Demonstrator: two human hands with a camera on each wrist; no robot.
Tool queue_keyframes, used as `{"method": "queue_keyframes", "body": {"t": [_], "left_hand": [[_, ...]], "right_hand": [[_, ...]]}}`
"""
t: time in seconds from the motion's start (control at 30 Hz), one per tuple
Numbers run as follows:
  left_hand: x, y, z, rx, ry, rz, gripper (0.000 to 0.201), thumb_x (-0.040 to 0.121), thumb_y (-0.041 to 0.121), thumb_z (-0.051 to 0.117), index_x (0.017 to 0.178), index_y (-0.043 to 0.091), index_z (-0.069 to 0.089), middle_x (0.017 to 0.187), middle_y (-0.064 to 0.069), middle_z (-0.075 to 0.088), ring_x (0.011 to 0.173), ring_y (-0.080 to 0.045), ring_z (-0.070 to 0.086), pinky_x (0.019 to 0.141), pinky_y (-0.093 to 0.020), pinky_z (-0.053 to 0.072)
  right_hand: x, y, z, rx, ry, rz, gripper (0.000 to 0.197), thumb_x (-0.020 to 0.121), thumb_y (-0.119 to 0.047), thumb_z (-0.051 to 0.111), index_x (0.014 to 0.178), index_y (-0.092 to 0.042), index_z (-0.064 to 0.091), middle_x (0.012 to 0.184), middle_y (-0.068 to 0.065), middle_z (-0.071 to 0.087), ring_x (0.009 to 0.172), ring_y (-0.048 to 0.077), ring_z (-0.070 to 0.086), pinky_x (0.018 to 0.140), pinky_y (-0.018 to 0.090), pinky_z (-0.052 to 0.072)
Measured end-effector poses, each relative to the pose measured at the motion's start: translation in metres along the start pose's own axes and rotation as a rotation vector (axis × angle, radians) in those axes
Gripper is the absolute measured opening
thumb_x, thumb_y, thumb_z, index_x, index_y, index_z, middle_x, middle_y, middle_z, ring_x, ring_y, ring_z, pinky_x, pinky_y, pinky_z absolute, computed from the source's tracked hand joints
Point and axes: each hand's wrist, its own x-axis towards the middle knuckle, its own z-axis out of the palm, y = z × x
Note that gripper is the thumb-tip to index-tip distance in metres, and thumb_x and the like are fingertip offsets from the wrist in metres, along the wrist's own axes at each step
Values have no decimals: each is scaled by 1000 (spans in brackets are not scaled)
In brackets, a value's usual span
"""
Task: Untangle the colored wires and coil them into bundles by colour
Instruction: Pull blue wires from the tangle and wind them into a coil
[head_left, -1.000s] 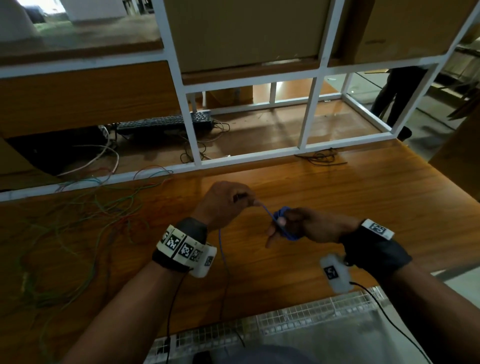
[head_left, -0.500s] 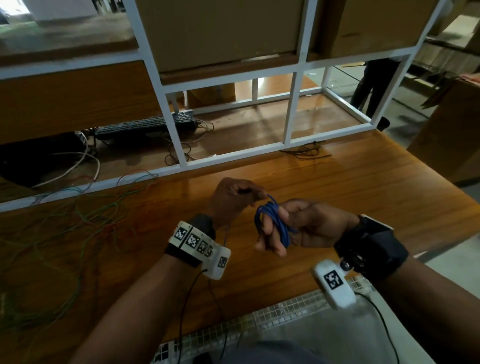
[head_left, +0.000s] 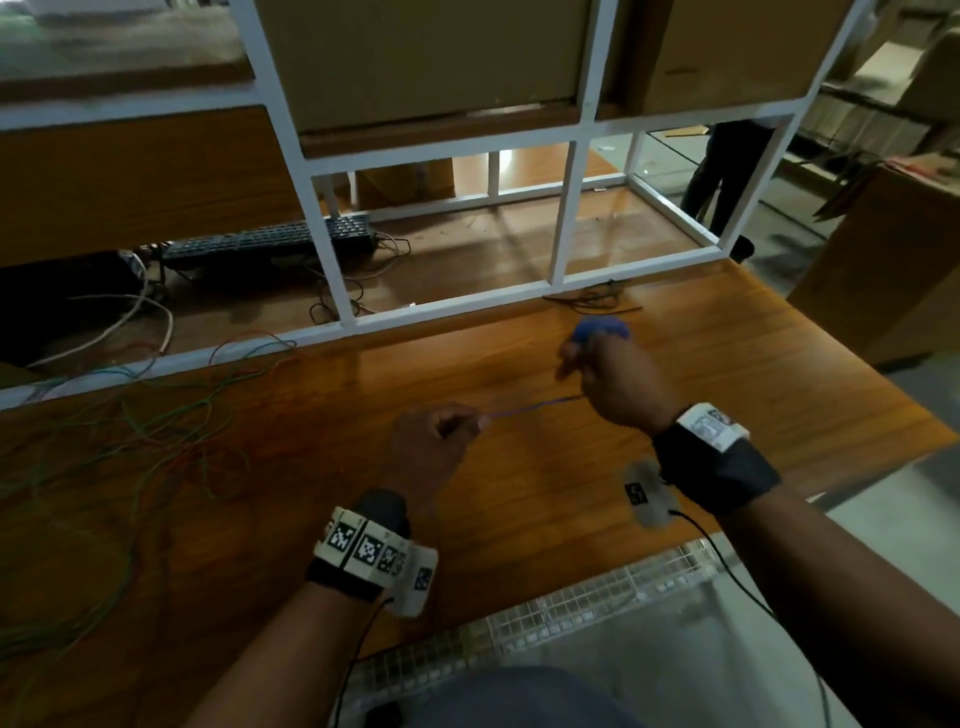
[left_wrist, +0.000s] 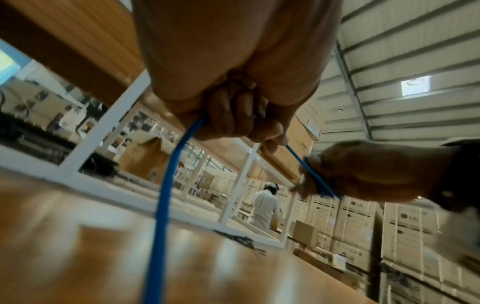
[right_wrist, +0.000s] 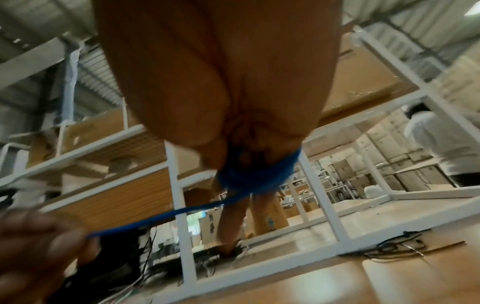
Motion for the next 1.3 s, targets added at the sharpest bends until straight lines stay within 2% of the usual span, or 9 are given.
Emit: {"method": "queue_keyframes", "body": {"t": [0.27,0.37,0.47,0.63,0.8,0.93,1.07,1.17,1.3], "left_hand": [[27,26,-53,56,-81,243,10,86,24,74,95,19,77,91,15,71,81,3,65,68,-15,53],[33,29,-53,-168,-105,219,7,83,11,77,90,13,77,86,8,75,80,-9,70,65,-24,56],[35,31,-38,-339,-98,206,11,84,3,74,95,2,76,87,1,75,76,-9,70,63,-24,54],[21,24,3,-530,-73,124,11,89,4,63,95,-3,69,74,5,65,61,0,59,57,-21,45],[-5,17,32,-357,-184,-49,18,99,25,56,104,24,73,58,15,54,54,-3,46,54,-20,37],[-30,3,39,-163,-201,-60,24,101,35,52,110,25,72,55,13,50,53,-8,44,56,-27,35],[-19,18,9,172,-141,141,18,100,35,54,91,33,70,65,9,57,57,-13,51,53,-32,38],[-3,32,-18,369,-131,293,23,97,35,58,94,19,74,81,5,69,66,-12,58,57,-30,44],[12,32,-39,231,-204,254,16,91,34,66,97,24,76,97,12,73,83,-5,64,71,-25,52]], "right_hand": [[-39,-33,22,350,-777,9,46,108,-47,42,96,-16,74,102,7,72,94,12,65,94,39,46],[-48,-44,22,648,-897,-37,59,108,-51,40,105,1,69,111,19,75,128,34,59,112,62,34],[-50,-54,22,1008,-938,-99,47,105,-47,53,103,-1,65,103,29,72,124,45,59,112,71,31],[-33,-75,14,1554,-492,-125,30,106,-25,37,108,-1,56,103,17,75,114,28,68,97,35,54],[-13,-56,26,1300,12,-167,36,112,-23,30,104,-4,60,103,14,76,123,36,62,109,47,47],[-3,-28,19,365,354,-184,35,111,-28,41,96,-23,73,86,-4,64,72,5,56,66,15,40],[-15,-4,40,-90,-137,-173,32,104,-4,50,84,-29,53,100,8,63,79,19,56,68,35,45],[-33,-9,43,9,-489,-90,33,110,-36,41,82,-27,57,94,3,69,87,22,65,81,46,52],[-52,-34,27,433,-632,26,52,105,-57,34,90,-23,71,80,-14,66,77,10,59,81,30,44]]}}
